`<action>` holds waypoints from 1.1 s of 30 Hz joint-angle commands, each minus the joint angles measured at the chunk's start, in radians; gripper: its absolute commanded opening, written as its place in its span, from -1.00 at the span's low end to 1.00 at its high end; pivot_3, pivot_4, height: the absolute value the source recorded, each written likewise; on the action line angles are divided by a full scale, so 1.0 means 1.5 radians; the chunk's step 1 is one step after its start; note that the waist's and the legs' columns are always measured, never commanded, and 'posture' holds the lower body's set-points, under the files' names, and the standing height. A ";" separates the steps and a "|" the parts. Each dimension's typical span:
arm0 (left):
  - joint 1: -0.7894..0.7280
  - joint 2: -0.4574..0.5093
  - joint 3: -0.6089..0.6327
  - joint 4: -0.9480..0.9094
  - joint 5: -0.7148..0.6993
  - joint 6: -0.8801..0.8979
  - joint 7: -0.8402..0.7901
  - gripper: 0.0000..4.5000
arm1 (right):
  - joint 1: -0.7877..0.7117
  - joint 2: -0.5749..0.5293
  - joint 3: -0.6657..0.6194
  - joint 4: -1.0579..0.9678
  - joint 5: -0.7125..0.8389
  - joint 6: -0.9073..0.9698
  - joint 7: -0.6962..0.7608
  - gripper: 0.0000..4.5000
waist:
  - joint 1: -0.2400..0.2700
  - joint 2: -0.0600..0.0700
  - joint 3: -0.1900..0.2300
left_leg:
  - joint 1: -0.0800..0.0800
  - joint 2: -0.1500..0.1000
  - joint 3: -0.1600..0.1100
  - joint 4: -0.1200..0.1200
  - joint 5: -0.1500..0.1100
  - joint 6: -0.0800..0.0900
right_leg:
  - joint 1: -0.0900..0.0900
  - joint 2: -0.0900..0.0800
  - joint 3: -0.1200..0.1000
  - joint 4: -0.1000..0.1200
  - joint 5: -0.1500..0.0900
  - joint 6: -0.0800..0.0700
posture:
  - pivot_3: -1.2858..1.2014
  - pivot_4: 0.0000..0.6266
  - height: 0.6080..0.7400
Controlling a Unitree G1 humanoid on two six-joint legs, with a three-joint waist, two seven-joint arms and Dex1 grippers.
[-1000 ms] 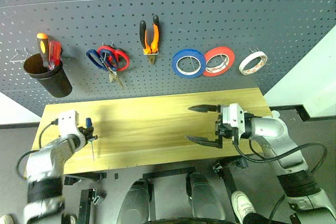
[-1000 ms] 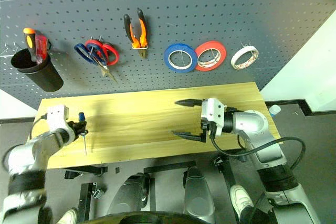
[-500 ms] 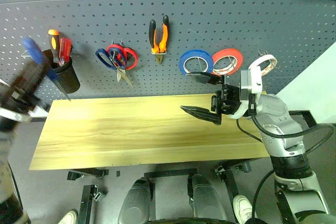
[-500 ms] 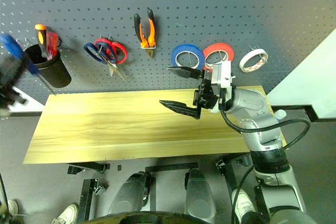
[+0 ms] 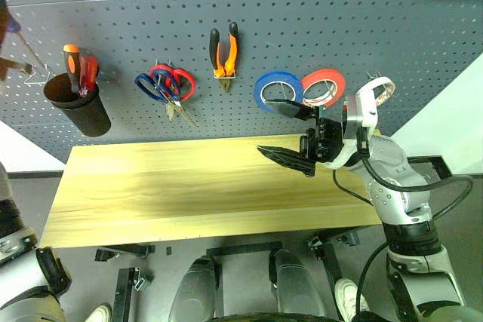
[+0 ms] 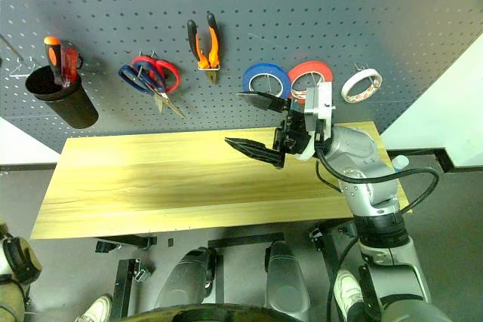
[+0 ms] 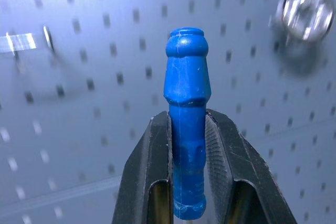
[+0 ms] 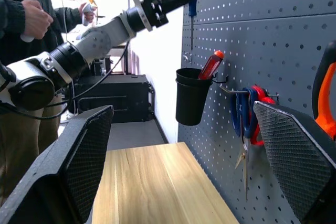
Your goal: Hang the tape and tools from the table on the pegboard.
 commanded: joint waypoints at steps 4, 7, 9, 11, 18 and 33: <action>-0.010 -0.011 0.002 0.048 -0.015 -0.032 -0.032 -0.63 | 0.013 -0.008 -0.027 -0.032 -0.002 -0.012 -0.006 1.00 | -0.002 0.000 0.000 | 0.000 0.000 0.000 0.000 0.000 0.000 | 0.000 0.000 0.000 0.000 0.000 0.000 | 0.00 -0.62 0.89; -0.005 -0.017 0.004 0.058 -0.027 -0.029 -0.043 -0.20 | 0.017 -0.012 -0.028 -0.032 -0.005 -0.014 -0.004 1.00 | -0.001 0.000 0.000 | 0.000 0.000 0.000 0.000 0.000 0.000 | 0.000 0.000 0.000 0.000 0.000 0.000 | 0.00 -0.64 0.89; 0.000 -0.018 0.005 0.058 -0.020 -0.038 -0.032 0.10 | 0.018 -0.013 -0.027 -0.031 -0.009 -0.015 -0.003 1.00 | -0.001 0.000 0.000 | 0.000 0.000 0.000 0.000 0.000 0.000 | 0.000 0.000 0.000 0.000 0.000 0.000 | 0.00 -0.64 0.89; 0.008 -0.017 0.008 0.053 -0.013 -0.045 -0.025 0.38 | 0.018 -0.013 -0.026 -0.029 -0.011 -0.016 -0.002 1.00 | -0.002 0.000 0.000 | 0.000 0.000 0.000 0.000 0.000 0.000 | 0.000 0.000 0.000 0.000 0.000 0.000 | 0.01 -0.64 0.89; 0.125 -0.002 0.074 -0.103 -0.140 0.040 -0.088 0.38 | 0.030 -0.021 -0.024 -0.024 -0.025 -0.022 0.008 1.00 | -0.008 -0.001 0.000 | 0.000 0.000 0.000 0.000 0.000 0.000 | 0.000 0.000 0.000 0.000 0.000 0.000 | 0.01 -0.64 0.89; 0.612 -0.151 -0.124 -0.276 0.128 -0.047 -0.115 0.38 | 0.204 -0.110 -0.032 0.132 -0.220 -0.213 0.049 1.00 | -0.009 0.000 -0.011 | 0.002 0.000 0.001 0.002 0.000 0.000 | 0.004 0.000 0.000 -0.002 -0.003 -0.001 | 0.04 -0.63 0.89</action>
